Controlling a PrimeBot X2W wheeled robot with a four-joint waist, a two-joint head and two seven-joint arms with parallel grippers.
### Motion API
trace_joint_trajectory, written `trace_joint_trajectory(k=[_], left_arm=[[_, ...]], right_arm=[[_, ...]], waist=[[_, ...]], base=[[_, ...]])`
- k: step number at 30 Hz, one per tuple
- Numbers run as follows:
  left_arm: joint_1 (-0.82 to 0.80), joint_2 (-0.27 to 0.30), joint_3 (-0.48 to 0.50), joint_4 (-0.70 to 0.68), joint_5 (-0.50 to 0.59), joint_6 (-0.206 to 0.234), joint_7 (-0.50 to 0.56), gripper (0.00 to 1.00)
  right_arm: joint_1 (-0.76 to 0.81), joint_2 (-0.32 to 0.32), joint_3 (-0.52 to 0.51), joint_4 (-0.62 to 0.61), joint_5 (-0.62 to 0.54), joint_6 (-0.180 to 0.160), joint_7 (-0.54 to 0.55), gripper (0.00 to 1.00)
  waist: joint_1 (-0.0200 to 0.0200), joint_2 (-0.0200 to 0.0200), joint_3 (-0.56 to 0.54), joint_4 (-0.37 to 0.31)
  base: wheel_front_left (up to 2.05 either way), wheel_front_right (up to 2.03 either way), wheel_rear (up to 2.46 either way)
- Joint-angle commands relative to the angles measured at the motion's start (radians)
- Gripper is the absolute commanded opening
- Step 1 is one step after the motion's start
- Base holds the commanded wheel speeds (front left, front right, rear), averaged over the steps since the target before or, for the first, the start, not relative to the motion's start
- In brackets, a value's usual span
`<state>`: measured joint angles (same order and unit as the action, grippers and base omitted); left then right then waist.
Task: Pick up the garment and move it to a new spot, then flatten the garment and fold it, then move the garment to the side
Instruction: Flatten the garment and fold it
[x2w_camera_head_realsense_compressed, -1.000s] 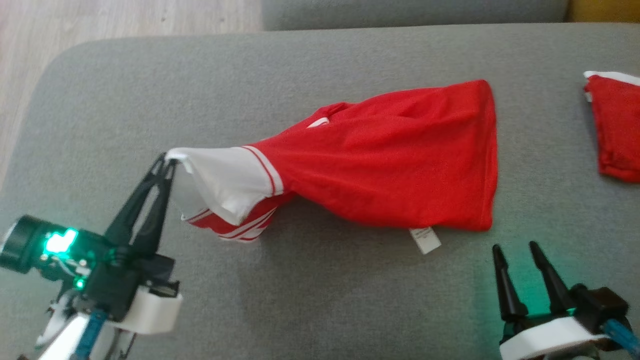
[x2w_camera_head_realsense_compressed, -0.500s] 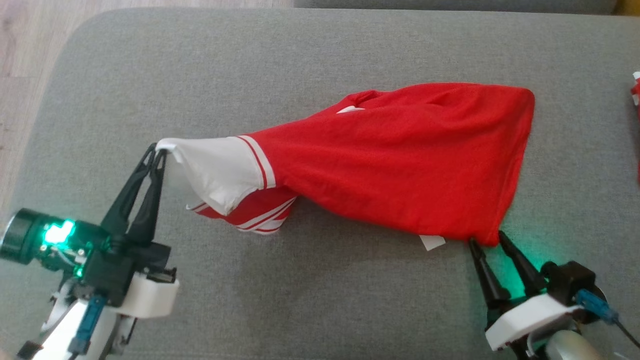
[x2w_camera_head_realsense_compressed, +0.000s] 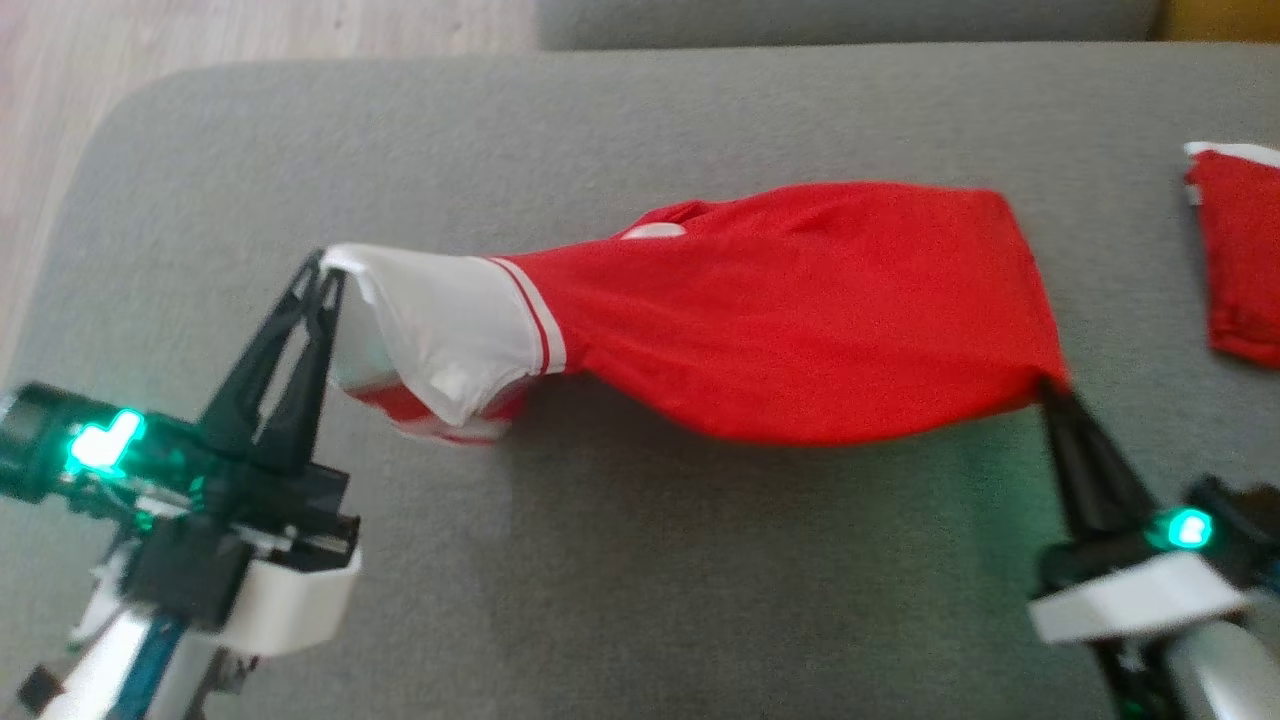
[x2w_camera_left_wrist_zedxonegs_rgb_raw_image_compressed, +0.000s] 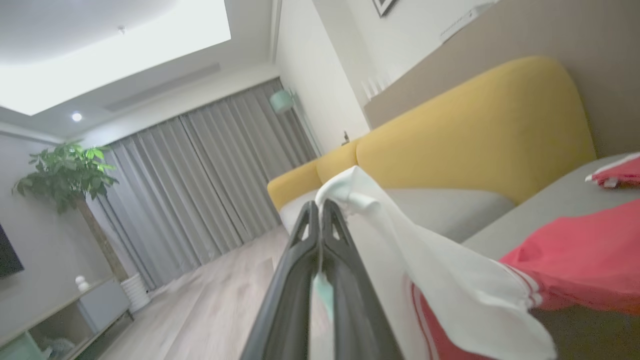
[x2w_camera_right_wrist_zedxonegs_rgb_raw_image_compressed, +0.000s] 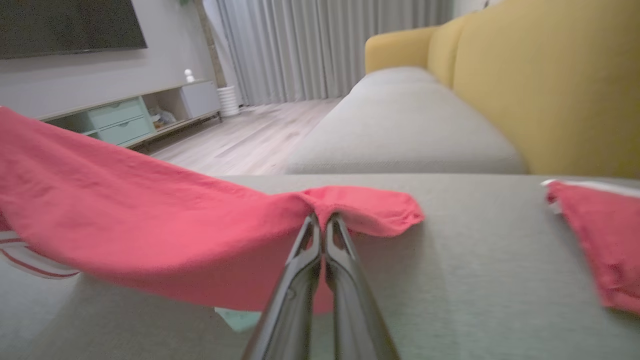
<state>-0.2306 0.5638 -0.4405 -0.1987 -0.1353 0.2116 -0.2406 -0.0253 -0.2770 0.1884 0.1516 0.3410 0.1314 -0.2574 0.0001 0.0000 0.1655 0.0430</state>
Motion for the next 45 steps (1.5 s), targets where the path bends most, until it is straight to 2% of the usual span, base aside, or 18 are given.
trace_joint_trajectory(k=[1, 7, 11, 15, 19, 21, 22, 23, 26, 28, 36, 45], left_arm=[[-0.053, 0.043, 0.068, -0.056, -0.001, 0.007, -0.01, 0.0], [-0.068, 0.063, 0.095, -0.223, 0.004, 0.008, -0.017, 0.0], [-0.097, 0.063, 0.074, -0.265, -0.007, -0.023, -0.003, 0.0], [-0.151, 0.038, 0.024, -0.21, -0.034, -0.073, 0.036, 0.0], [-0.228, -0.017, -0.029, -0.095, -0.065, -0.123, 0.055, 0.0], [-0.265, -0.049, -0.048, -0.038, -0.077, -0.139, 0.051, 0.0], [-0.281, -0.062, -0.058, -0.011, -0.077, -0.146, 0.048, 0.0], [-0.295, -0.076, -0.066, 0.015, -0.078, -0.15, 0.043, 0.0], [-0.321, -0.108, -0.078, 0.086, -0.085, -0.155, 0.027, 0.0], [-0.324, -0.117, -0.08, 0.123, -0.088, -0.155, 0.018, 0.0], [-0.312, -0.112, -0.071, 0.173, -0.09, -0.147, -0.003, 0.0], [-0.308, -0.114, -0.081, 0.18, -0.091, -0.148, -0.009, 0.0]], right_arm=[[0.04, -0.035, -0.01, -0.06, -0.013, -0.001, -0.004, 0.0], [0.163, -0.077, -0.165, -0.325, -0.058, -0.001, -0.004, 0.0], [0.202, -0.121, -0.201, -0.396, -0.051, -0.001, 0.009, 0.0], [0.114, -0.132, -0.137, -0.31, 0.023, -0.001, 0.09, 0.0], [-0.038, -0.141, -0.03, -0.123, 0.089, -0.001, 0.161, 0.0], [-0.118, -0.141, 0.015, -0.022, 0.114, -0.001, 0.149, 0.0], [-0.153, -0.138, 0.03, 0.029, 0.127, -0.001, 0.133, 0.24], [-0.184, -0.141, 0.047, 0.077, 0.131, -0.001, 0.113, 1.0], [-0.243, -0.14, 0.075, 0.18, 0.125, -0.001, 0.042, 1.0], [-0.248, -0.141, 0.091, 0.208, 0.125, -0.001, 0.017, 1.0], [-0.16, -0.166, 0.13, 0.196, 0.096, -0.001, -0.003, 1.0], [-0.203, -0.163, 0.182, 0.269, 0.103, -0.001, -0.004, 1.0]], waist=[[-0.0001, 0.0, -0.028, -0.028], [-0.0001, 0.0, -0.061, -0.066], [-0.0001, 0.0, -0.051, -0.063], [-0.0001, 0.0, -0.023, -0.045], [-0.0001, 0.0, 0.022, -0.009], [-0.0001, 0.0, 0.05, 0.007], [-0.0001, 0.0, 0.062, 0.015], [-0.0001, 0.0, 0.072, 0.021], [-0.0001, 0.0, 0.091, 0.033], [-0.0001, 0.0, 0.095, 0.031], [-0.0001, 0.0, 0.098, 0.011], [-0.0001, 0.0, 0.096, 0.019]], base=[[0.0, 0.0, 0.0], [0.0, 0.0, 0.0], [0.0, 0.0, 0.0], [0.0, 0.0, 0.0], [0.0, 0.0, 0.0], [0.0, 0.0, 0.0], [0.0, 0.0, 0.0], [0.0, 0.0, 0.0], [0.0, 0.0, 0.0], [0.0, 0.0, 0.0], [0.0, 0.0, 0.0], [0.0, 0.0, 0.0]])
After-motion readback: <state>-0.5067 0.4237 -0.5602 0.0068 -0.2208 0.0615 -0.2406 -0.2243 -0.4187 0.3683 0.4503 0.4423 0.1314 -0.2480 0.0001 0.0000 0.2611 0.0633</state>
